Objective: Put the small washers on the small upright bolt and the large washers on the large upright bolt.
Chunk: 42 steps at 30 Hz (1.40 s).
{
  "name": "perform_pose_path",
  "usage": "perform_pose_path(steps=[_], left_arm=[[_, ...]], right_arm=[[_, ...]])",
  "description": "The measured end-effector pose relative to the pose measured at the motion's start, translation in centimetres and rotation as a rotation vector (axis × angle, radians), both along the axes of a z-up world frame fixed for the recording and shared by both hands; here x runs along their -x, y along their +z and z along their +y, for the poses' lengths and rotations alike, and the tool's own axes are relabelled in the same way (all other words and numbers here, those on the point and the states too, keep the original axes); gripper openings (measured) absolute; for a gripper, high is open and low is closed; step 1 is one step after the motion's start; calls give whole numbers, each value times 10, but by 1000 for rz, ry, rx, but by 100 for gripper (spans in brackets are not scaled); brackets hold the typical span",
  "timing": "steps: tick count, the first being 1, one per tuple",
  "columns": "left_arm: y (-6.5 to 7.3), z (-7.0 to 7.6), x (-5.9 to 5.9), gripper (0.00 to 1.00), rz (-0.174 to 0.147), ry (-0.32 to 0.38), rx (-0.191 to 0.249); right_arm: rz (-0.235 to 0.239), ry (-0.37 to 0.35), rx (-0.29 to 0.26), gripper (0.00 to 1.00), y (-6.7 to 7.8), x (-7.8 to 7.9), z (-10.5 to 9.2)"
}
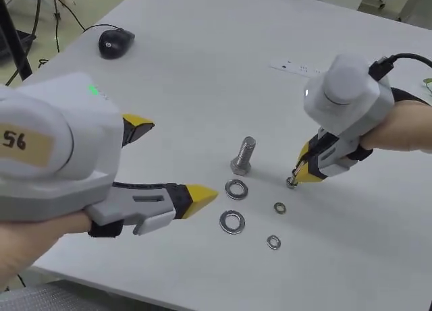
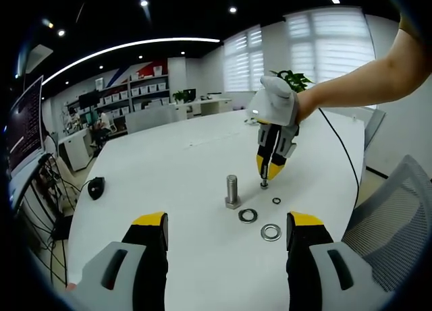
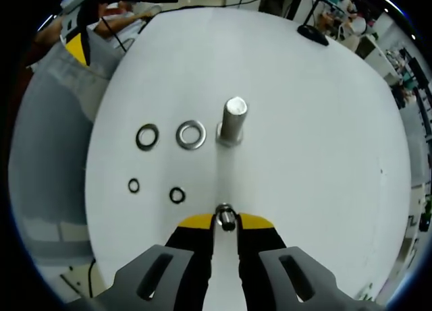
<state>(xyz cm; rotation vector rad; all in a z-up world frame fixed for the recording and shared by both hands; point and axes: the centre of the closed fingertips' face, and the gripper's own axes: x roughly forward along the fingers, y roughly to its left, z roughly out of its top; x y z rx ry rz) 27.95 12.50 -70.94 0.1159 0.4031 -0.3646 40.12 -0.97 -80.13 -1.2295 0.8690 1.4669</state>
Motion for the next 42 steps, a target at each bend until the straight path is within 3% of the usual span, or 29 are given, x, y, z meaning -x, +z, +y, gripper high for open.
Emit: perform_pose_path(steps=[11, 20, 26, 32, 38, 42], left_arm=[[-1, 0, 0, 71, 2, 0, -3], [0, 0, 0, 71, 0, -1, -7], [0, -1, 0, 71, -3, -5, -12], [0, -3, 0, 71, -3, -13, -17], [0, -5, 1, 71, -5, -21, -18], [-1, -5, 1, 71, -3, -18, -19]], right_arm=[[-7, 13, 5, 14, -17, -4, -5], [-26, -8, -17, 16, -6, -6, -15], [-14, -17, -4, 16, 0, 11, -28], [8, -9, -17, 16, 1, 33, -26], [40, 8, -19, 16, -9, 50, -17], [49, 10, -26, 18, -14, 53, -9]])
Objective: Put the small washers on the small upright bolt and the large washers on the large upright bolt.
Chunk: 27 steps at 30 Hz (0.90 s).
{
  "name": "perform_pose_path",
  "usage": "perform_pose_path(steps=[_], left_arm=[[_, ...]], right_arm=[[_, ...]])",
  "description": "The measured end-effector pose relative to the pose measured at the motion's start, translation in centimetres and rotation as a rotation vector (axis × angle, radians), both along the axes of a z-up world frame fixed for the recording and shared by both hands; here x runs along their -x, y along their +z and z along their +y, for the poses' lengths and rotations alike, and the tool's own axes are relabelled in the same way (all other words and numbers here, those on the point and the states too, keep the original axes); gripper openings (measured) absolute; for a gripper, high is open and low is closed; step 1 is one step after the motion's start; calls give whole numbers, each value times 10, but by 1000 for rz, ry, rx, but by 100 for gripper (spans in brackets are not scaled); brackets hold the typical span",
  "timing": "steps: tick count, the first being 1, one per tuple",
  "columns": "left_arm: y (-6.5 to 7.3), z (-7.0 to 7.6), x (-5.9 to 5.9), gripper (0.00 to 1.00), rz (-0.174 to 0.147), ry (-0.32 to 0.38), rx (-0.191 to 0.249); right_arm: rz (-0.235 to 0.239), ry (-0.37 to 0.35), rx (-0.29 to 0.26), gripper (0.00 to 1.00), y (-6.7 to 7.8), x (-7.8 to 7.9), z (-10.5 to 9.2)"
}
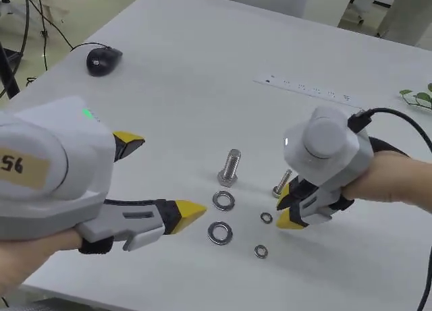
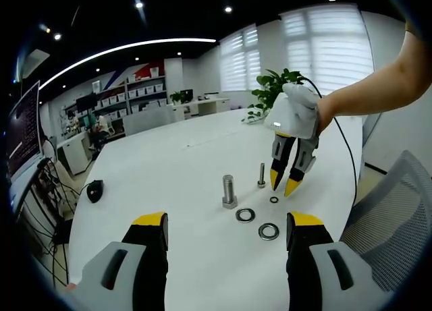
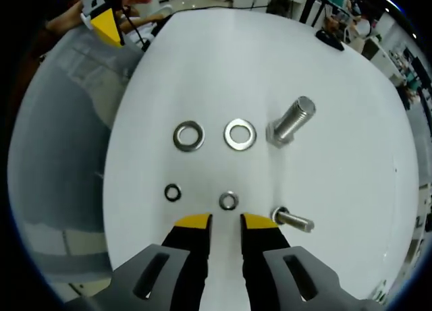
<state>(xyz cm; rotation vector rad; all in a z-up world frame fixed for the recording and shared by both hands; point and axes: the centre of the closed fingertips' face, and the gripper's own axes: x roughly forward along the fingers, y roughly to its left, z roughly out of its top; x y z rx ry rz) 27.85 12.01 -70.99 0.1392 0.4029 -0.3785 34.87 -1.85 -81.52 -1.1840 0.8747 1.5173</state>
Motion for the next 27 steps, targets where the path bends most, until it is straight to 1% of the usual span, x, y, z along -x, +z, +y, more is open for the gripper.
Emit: perform_pose_path(steps=[5, 10, 11, 12, 16, 20, 27], left_arm=[[1, 1, 0, 71, -4, 5, 3], [1, 3, 0, 71, -5, 10, 4], [1, 3, -1, 71, -6, 13, 7], [2, 4, -1, 71, -5, 15, 8], [3, 4, -1, 71, -10, 16, 10], [2, 4, -1, 71, -7, 13, 7], [3, 4, -1, 71, -8, 11, 7]], right_arm=[[2, 0, 0, 18, -5, -2, 8], [14, -10, 8, 19, -11, -3, 9], [20, -8, 14, 19, -11, -2, 8], [20, -13, 6, 19, -10, -3, 10], [19, -10, 11, 18, -11, -2, 10], [11, -2, 4, 15, -11, 1, 10], [7, -21, 11, 13, -12, 0, 10]])
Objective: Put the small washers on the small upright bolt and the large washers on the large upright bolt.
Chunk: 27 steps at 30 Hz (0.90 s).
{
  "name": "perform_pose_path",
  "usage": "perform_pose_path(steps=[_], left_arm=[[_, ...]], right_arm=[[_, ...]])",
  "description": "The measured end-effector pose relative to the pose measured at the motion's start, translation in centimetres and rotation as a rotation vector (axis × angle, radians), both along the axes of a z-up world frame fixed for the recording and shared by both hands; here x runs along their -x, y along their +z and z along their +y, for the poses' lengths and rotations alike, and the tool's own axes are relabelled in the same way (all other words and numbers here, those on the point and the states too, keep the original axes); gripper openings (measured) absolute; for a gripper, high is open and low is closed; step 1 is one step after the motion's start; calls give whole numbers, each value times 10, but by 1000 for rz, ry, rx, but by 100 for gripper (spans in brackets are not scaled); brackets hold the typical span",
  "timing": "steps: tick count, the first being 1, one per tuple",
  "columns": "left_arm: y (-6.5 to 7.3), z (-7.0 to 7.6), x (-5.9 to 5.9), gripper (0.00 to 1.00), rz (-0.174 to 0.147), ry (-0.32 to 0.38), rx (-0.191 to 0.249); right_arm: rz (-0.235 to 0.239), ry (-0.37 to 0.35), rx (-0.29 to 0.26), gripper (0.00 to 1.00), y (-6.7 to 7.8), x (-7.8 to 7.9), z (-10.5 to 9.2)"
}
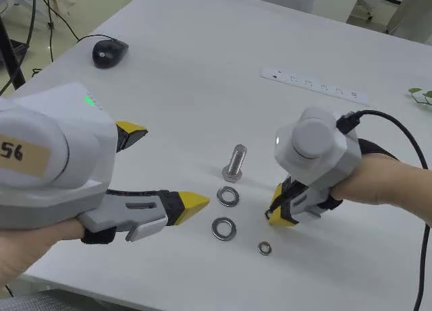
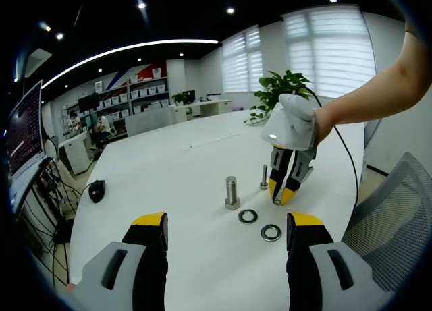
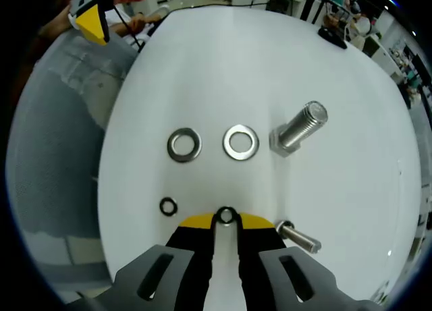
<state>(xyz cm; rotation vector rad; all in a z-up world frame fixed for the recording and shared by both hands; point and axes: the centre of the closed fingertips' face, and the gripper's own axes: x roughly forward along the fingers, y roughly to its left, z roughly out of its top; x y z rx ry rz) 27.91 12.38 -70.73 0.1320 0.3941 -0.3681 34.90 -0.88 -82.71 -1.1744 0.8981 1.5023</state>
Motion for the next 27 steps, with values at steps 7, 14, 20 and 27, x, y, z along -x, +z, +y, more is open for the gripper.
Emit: perform_pose_path(steps=[7, 14, 20, 27], left_arm=[[-1, 1, 0, 71, 3, 0, -5], [-2, -1, -1, 71, 6, -7, -7], [-3, -2, 0, 71, 12, -10, -7], [-4, -3, 0, 71, 12, -11, -9]], right_arm=[[37, -31, -15, 12, 6, 0, -3], [14, -44, 10, 12, 29, -11, -19], [-23, -61, 13, 12, 46, -25, -26], [-73, -62, -8, 12, 66, -40, -14]])
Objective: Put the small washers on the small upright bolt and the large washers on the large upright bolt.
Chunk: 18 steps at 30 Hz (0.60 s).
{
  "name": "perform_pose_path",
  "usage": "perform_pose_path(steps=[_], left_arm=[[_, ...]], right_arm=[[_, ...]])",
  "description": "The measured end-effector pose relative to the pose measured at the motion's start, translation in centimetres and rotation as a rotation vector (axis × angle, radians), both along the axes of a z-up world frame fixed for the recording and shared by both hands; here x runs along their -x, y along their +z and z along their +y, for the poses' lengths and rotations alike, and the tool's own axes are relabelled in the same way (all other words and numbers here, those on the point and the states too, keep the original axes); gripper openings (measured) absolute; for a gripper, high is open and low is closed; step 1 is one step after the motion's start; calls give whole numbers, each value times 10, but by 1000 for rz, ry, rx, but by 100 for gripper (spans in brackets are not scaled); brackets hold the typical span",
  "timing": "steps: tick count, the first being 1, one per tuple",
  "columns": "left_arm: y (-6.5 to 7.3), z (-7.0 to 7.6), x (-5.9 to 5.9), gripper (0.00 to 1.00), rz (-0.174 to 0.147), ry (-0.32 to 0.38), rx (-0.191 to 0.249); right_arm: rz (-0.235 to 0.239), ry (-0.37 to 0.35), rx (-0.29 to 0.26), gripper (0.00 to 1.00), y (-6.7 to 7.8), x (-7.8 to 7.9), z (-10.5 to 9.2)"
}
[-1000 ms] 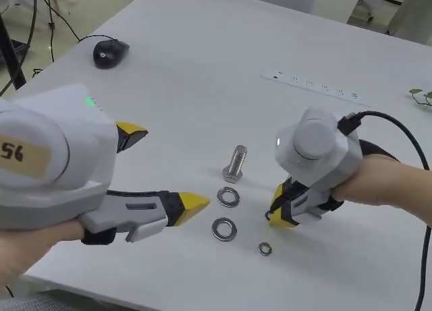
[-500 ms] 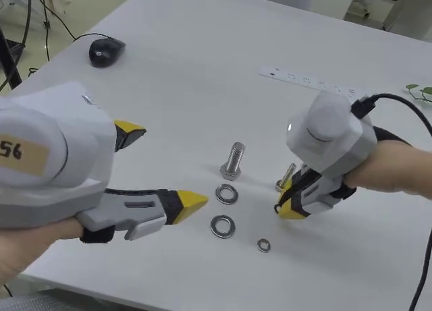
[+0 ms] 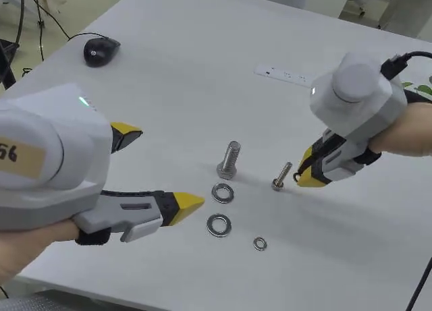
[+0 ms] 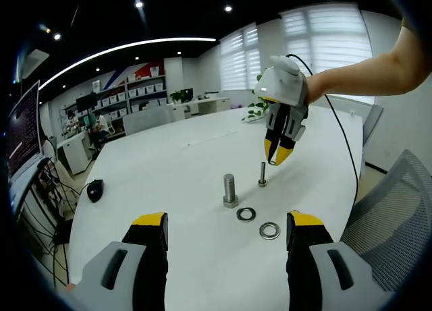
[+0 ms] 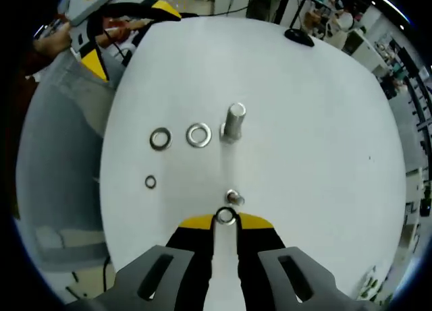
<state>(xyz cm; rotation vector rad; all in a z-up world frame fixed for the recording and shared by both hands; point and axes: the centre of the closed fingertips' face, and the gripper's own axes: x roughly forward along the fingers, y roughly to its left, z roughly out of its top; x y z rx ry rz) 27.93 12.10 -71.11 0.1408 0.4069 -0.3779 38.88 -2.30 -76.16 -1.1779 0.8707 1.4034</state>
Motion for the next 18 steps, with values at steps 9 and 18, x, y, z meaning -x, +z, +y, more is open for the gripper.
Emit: perform_pose_path(steps=[9, 18], left_arm=[[0, 3, 0, 71, -1, 9, 3], [1, 3, 0, 71, -3, 8, 4]], right_arm=[[-30, 20, -1, 12, 2, -9, 10], [-30, 44, 28, 12, -6, -9, 11]])
